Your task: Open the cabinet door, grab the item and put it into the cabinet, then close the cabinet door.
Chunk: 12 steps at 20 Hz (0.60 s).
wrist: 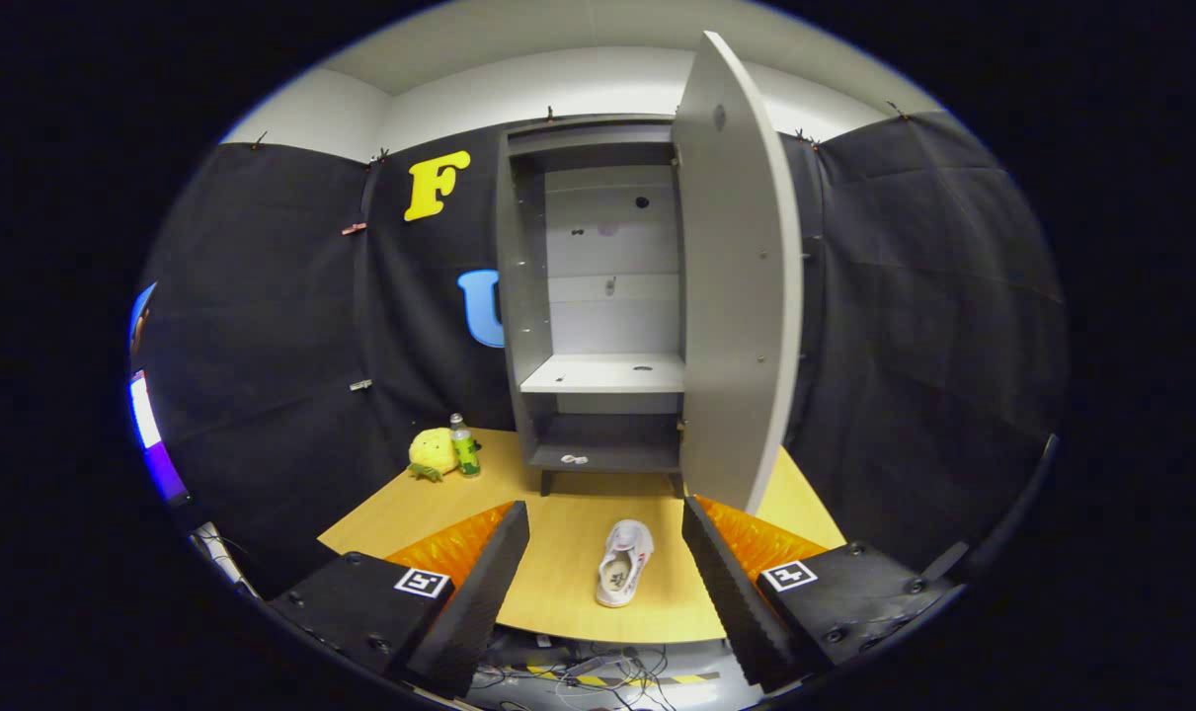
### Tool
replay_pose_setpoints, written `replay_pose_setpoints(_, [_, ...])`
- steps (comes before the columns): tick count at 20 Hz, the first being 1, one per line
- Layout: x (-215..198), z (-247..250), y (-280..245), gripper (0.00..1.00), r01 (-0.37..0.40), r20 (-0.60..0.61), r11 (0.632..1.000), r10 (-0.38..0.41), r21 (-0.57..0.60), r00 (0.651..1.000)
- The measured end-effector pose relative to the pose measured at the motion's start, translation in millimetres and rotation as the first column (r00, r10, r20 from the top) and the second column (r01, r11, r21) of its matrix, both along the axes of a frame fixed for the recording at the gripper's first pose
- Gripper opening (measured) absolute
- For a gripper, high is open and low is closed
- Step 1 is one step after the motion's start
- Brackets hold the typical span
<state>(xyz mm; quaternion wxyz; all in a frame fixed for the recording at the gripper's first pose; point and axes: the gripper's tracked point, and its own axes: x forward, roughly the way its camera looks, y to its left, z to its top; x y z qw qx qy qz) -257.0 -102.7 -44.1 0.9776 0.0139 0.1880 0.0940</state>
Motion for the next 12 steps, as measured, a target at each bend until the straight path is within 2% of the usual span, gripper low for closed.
replay_pose_setpoints(7, [40, -45, 73, 0.99, -0.112, -0.061, 0.994, 0.112, 0.014, 0.992])
replay_pose_setpoints(12, [84, -87, 78, 0.99, -0.155, -0.108, 0.988, 0.156, 0.022, 0.982])
